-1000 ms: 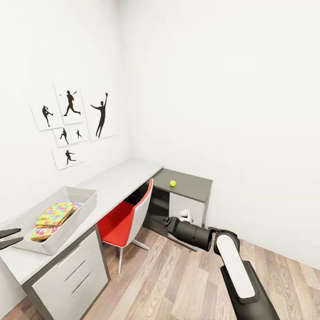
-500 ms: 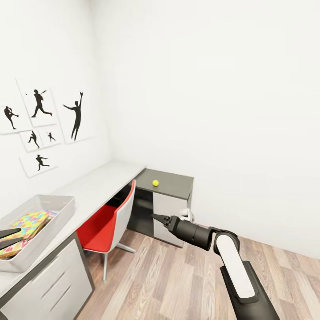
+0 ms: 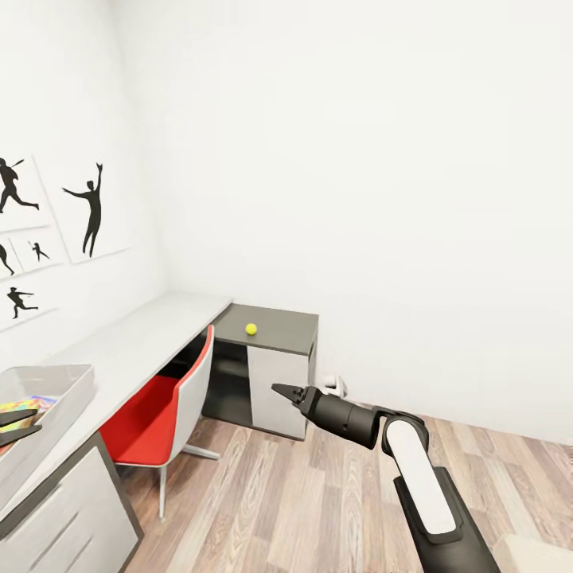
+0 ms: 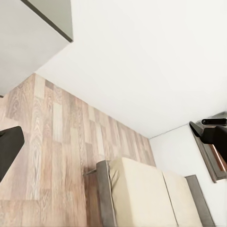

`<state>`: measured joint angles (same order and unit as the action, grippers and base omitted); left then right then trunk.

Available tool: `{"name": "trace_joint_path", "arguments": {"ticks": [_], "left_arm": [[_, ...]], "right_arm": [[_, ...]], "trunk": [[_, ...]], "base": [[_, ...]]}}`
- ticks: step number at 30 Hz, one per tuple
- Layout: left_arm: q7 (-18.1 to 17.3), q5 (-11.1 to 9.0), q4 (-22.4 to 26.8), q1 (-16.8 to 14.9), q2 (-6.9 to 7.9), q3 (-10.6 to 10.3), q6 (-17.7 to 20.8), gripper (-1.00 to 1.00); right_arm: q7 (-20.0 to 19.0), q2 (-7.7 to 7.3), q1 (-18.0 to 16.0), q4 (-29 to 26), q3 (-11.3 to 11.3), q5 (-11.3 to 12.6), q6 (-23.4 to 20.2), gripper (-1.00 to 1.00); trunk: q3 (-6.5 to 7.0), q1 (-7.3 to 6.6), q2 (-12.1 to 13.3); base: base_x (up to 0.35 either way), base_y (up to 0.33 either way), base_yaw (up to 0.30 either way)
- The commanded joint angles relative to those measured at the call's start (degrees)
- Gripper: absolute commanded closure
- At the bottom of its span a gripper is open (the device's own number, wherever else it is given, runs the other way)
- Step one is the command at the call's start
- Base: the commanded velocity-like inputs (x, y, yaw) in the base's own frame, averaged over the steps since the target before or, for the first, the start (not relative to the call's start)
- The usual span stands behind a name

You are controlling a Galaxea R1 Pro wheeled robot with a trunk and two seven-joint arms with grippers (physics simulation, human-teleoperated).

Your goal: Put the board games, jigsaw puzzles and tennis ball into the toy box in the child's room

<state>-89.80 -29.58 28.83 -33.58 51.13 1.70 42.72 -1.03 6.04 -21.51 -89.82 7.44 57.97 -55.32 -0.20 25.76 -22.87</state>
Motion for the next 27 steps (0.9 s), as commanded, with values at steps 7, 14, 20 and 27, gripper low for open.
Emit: {"name": "trace_joint_path", "arguments": {"ticks": [7,14,20,27], "left_arm": [[-0.2,-0.04,0.0,0.01,0.02,0.01,0.61,-1.0],[-0.2,-0.04,0.0,0.01,-0.04,-0.03,0.61,-1.0],[-0.2,-0.04,0.0,0.01,-0.06,-0.03,0.61,-1.0],[-0.2,-0.04,0.09,0.01,-0.06,0.0,0.61,-1.0]], "right_arm": [[-0.11,0.03,-0.03,0.0,0.1,-0.21,-0.15,-1.0],[-0.03,0.16,-0.03,0.0,0.35,-0.3,-0.09,-1.0],[-0.02,0.17,-0.03,0.0,0.38,-0.31,0.01,-1.0],[-0.02,0.2,-0.03,0.0,0.39,-0.28,0.03,-1.0]], "trunk": [[-0.03,0.02,-0.05],[-0.03,0.02,-0.05],[-0.03,0.02,-0.05],[0.06,0.02,-0.05]], "base": [[0.0,0.0,-0.068],[0.0,0.0,-0.005],[0.0,0.0,0.0],[0.0,0.0,-0.114]]}}
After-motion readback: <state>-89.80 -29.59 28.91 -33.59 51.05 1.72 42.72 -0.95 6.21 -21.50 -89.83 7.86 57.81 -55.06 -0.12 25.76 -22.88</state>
